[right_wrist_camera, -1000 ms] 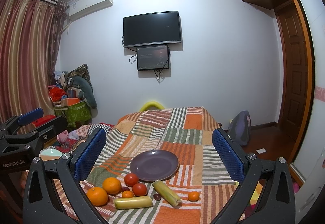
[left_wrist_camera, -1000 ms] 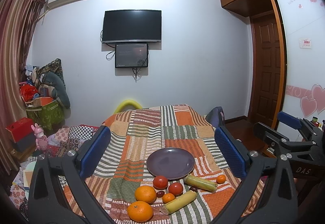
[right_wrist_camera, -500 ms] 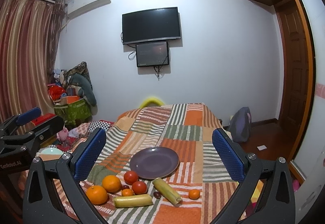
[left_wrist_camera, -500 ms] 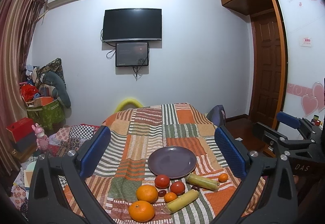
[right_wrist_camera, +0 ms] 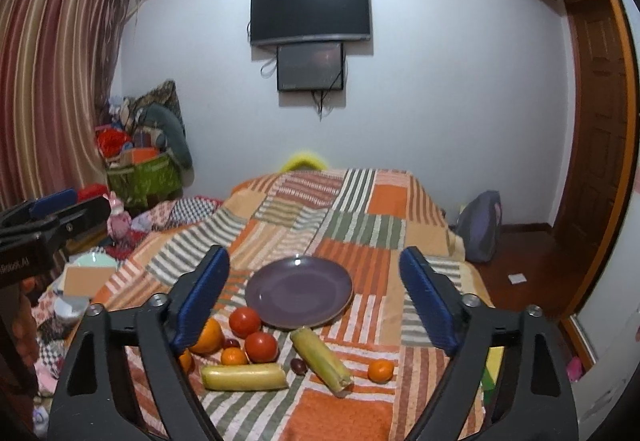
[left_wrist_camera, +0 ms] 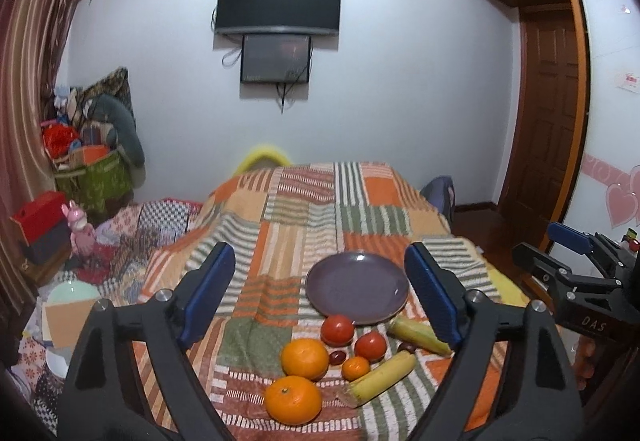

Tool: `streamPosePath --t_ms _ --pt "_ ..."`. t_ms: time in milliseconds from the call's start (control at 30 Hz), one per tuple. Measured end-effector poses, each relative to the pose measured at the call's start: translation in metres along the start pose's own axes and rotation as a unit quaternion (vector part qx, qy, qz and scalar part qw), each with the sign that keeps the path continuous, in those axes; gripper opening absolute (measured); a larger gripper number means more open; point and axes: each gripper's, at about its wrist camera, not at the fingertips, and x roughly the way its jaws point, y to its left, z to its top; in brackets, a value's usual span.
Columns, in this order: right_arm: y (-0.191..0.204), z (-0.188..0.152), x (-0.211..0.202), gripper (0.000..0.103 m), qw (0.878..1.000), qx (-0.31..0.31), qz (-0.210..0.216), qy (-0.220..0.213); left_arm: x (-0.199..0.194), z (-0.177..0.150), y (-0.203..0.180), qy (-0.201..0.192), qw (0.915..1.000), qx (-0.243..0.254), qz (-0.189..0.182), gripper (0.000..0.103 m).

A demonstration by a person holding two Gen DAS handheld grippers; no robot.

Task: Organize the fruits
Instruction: 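Grasp a large orange with the left gripper while the right gripper grasps a yellow corn cob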

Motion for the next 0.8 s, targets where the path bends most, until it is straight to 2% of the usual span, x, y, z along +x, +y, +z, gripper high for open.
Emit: streamPosePath --t_ms 233,367,633,800 --pt "-0.009 -0.017 0.033 0.060 0.998 -0.010 0.011 0.065 0.037 -0.019 0.021 0.065 0.9978 0.000 0.009 0.076" --pt "-0.016 -0.026 0.049 0.053 0.995 -0.008 0.021 0.101 0.058 -0.036 0.033 0.110 0.9938 0.000 0.017 0.076" --pt "-0.025 -0.051 0.083 0.052 0.982 -0.002 0.045 0.182 0.099 -0.078 0.048 0.204 0.9789 -0.011 0.014 0.076" --pt "-0.027 -0.063 0.102 0.052 0.974 0.003 0.052 0.219 0.113 -0.096 0.046 0.242 0.9703 -0.006 0.003 0.076"
